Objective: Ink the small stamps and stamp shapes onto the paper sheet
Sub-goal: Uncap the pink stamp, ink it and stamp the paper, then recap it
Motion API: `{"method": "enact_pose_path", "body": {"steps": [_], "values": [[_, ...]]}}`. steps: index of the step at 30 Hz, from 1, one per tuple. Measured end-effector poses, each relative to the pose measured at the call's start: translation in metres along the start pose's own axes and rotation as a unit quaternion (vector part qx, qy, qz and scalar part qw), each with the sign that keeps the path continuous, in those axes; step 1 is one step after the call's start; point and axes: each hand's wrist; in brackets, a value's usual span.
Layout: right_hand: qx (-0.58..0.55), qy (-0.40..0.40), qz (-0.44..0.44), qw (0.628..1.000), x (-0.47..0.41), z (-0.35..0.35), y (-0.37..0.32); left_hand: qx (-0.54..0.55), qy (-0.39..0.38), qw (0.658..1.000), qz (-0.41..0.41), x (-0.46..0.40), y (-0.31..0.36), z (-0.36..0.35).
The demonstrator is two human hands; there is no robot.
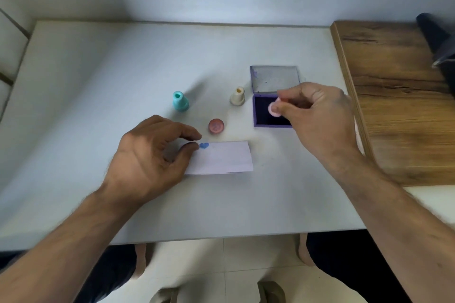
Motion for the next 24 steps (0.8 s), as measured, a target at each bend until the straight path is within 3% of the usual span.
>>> {"method": "enact_pose_path", "body": {"steps": [3, 6, 9, 19, 24], "values": [[-0.205, -0.050, -0.025, 0.977, 0.013, -0.007, -0.019, 0.011, -0.012, 1.000, 0.017, 0.001, -0.001, 0.001], [-0.445, -0.183, -0.147, 0.864, 0.027, -0.018, -0.038, 0.004, -0.029, 0.999, 0.019, 0.001, -0.003, 0.001], [-0.510, -0.264, -0.218, 0.789, 0.035, -0.024, -0.042, 0.003, -0.042, 0.999, 0.018, 0.001, -0.006, 0.002], [-0.565, -0.268, -0.282, 0.727, 0.035, -0.024, -0.041, 0.038, -0.068, 0.997, 0.024, 0.001, -0.008, -0.001], [-0.579, -0.261, -0.286, 0.718, 0.036, -0.022, -0.042, 0.040, -0.069, 0.996, 0.028, 0.001, -0.009, -0.001]]}}
Point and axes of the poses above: each hand's wrist, its own x-axis away from the middle knuckle, its own z-axis out of the back of the hand, y = z × x, and after that the axes turned 6 degrees about x, right-handed
